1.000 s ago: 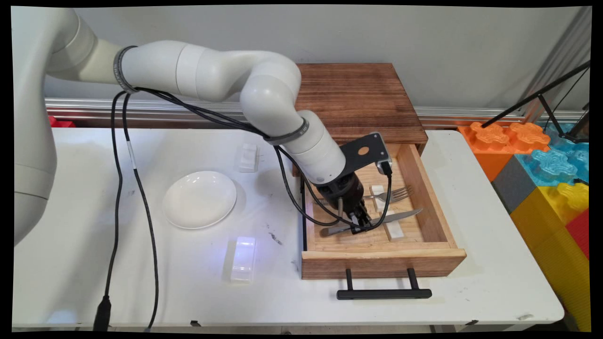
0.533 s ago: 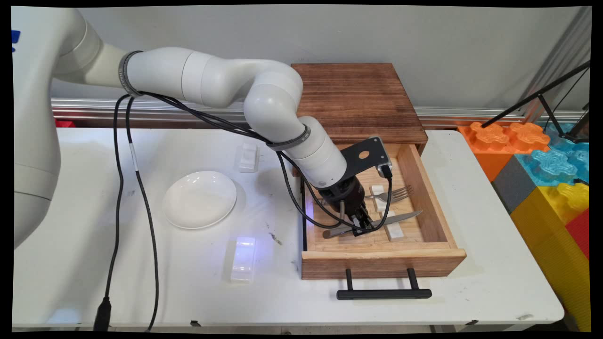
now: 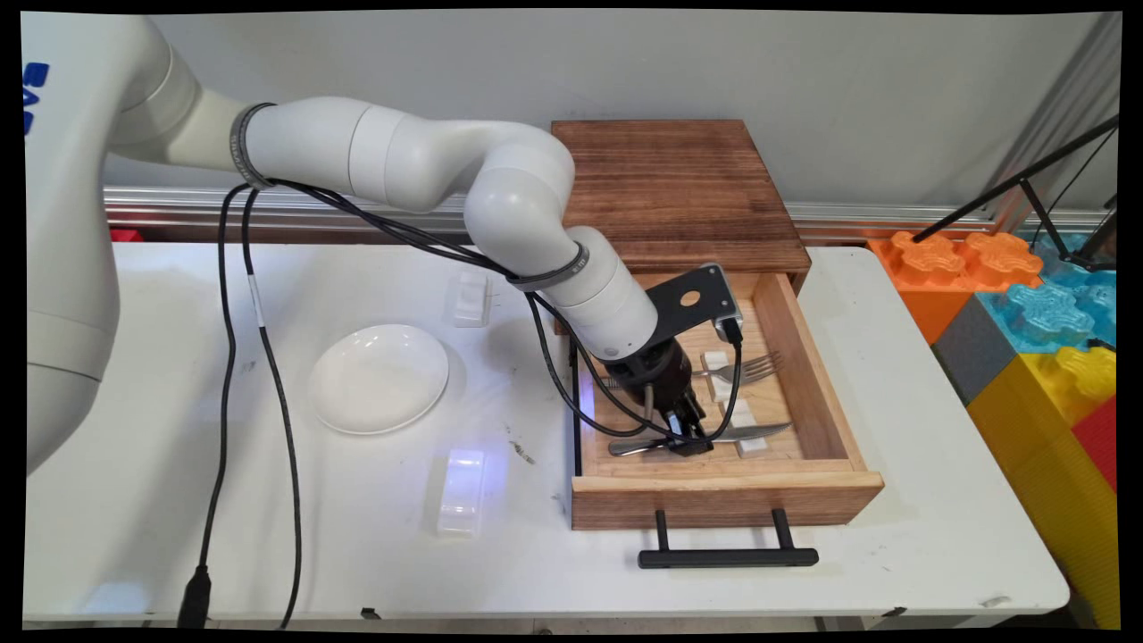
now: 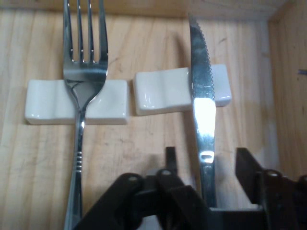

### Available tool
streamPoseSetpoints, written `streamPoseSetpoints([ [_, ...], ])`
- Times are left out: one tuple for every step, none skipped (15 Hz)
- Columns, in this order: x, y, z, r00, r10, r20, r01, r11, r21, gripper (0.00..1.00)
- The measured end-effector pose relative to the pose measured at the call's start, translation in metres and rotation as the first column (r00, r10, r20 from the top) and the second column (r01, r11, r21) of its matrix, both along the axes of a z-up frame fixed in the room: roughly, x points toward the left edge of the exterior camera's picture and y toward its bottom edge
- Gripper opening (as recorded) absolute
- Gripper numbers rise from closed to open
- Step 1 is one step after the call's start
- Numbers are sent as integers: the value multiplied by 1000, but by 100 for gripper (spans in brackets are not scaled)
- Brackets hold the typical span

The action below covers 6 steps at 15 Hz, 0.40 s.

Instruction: Place the picked object into the drawer

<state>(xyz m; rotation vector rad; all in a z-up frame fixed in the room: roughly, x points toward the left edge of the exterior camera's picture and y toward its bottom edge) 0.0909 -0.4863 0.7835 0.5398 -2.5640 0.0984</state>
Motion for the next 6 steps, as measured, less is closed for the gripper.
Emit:
streamPoseSetpoints([
  [0,0,0,1000,-2,-1,2,1000,-1,100],
  [0,0,0,1000,-5,-2,5,1000,-2,100],
  [1,0,0,1000,-6,-2,6,1000,-3,100],
  [1,0,1,1000,-8,-3,8,1000,-5,100],
  [1,-1,1,1000,-8,-3,8,1000,-6,100],
  [2,-1,2,1000,-9,-5,9,1000,-8,100],
])
